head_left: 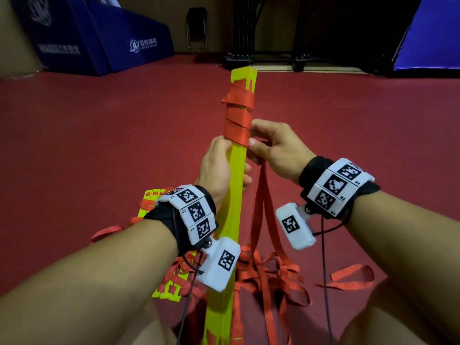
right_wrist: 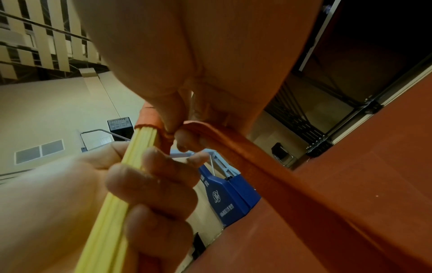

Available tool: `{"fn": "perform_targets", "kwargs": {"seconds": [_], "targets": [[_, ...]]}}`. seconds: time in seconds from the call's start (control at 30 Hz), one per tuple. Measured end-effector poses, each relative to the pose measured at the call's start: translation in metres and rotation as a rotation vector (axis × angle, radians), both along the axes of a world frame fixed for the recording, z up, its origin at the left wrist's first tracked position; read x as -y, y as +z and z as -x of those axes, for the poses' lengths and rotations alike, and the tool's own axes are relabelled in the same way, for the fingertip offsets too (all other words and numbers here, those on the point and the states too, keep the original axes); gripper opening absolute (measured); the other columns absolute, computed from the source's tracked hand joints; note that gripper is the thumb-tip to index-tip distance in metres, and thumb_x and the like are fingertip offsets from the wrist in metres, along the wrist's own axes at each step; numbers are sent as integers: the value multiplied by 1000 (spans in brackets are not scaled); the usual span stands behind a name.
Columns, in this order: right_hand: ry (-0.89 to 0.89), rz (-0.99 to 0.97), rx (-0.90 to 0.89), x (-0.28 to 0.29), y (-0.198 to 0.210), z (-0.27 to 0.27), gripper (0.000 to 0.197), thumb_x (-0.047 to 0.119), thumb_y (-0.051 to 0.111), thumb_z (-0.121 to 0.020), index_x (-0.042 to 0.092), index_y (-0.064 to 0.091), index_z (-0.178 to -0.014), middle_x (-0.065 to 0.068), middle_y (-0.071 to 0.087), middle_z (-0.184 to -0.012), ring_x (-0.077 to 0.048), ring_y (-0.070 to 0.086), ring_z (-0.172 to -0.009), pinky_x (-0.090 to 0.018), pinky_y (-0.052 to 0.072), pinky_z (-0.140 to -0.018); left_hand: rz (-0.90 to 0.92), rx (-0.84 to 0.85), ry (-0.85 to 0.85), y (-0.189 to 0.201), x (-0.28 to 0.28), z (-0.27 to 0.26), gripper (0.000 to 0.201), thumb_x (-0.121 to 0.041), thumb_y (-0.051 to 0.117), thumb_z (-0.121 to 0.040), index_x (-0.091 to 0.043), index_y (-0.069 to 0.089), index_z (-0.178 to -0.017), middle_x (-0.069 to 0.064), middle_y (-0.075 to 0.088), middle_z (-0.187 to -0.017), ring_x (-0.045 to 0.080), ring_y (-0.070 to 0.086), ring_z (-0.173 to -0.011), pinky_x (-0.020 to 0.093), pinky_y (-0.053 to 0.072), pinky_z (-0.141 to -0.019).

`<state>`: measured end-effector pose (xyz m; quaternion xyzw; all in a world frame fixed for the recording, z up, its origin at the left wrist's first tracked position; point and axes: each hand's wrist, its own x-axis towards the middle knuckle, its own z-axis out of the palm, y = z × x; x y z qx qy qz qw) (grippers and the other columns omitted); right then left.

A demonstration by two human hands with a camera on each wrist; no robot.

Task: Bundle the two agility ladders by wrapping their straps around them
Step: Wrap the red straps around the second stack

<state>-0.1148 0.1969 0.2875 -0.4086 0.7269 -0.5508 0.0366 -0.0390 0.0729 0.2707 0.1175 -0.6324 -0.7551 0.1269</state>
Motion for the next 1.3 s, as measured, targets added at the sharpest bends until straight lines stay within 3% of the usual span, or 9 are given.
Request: {"fn": "perform_targets", "kwargs": {"seconds": [0.13,0.27,0.57,0.67,0.77,0.9,1.0,1.13,1.3], "targets": [[73,82,90,4,8,-10,24,-2,50,-101,1,55,-125,-1,66,-99,-12,52,-57,-25,43,-53,-48,-42,-29,6,-2,-2,57,-34,24,-104,-4,63,-76,6,52,-46,27,48,-43,25,44,-42],[217,138,258,5,13,-18,39,-5,46,-101,-2,41,-140,-18,50,-89,-14,50,-52,-26,47,-47,-139,-76,-125,6,-1,-2,62,-34,13,-106,-6,65,-87,7,54,-50,24,49,-43,27,48,-42],[-74,117,138,11,8,-15,13,-1,57,-99,1,61,-111,8,62,-70,-9,53,-49,-23,45,-47,-56,-50,-38,-12,5,11,62,-56,33,-102,-18,79,-82,16,68,-69,31,65,-61,47,55,-71],[-131,101,91,13,7,-15,8,5,62,-96,0,63,-103,-10,59,-86,-28,56,-48,-38,49,-47,-41,-49,-28,-16,5,11,73,-70,30,-94,-20,81,-77,17,70,-73,32,67,-69,54,56,-82],[-209,74,32,15,8,-15,9,6,64,-96,-1,65,-101,-7,61,-85,-20,58,-48,-29,48,-48,-31,-66,-15,-14,5,10,73,-73,34,-93,-16,77,-77,14,66,-67,28,62,-62,41,51,-68],[-294,-31,-59,16,5,-7,9,22,68,-95,16,72,-100,4,64,-85,-2,58,-69,-27,46,-72,51,-133,27,-11,3,9,51,-52,36,-107,-16,70,-96,8,60,-60,23,54,-50,30,48,-54],[-231,-61,-36,16,4,-9,10,21,63,-99,16,70,-102,7,63,-80,3,54,-60,-21,44,-64,68,-131,63,-14,4,9,51,-54,37,-106,-17,69,-90,8,61,-57,25,55,-49,31,47,-56],[-40,32,83,15,6,-14,21,2,47,-104,-7,59,-119,-6,57,-71,-6,53,-48,-16,41,-49,24,-135,65,-10,6,9,54,-53,35,-106,-15,63,-82,8,59,-55,24,53,-46,30,46,-51],[38,27,109,12,7,-11,27,-2,46,-103,0,59,-127,-14,54,-78,-9,55,-54,-19,45,-54,0,-149,34,-7,6,7,56,-50,29,-108,-15,65,-84,6,56,-52,20,50,-41,26,45,-44]]}}
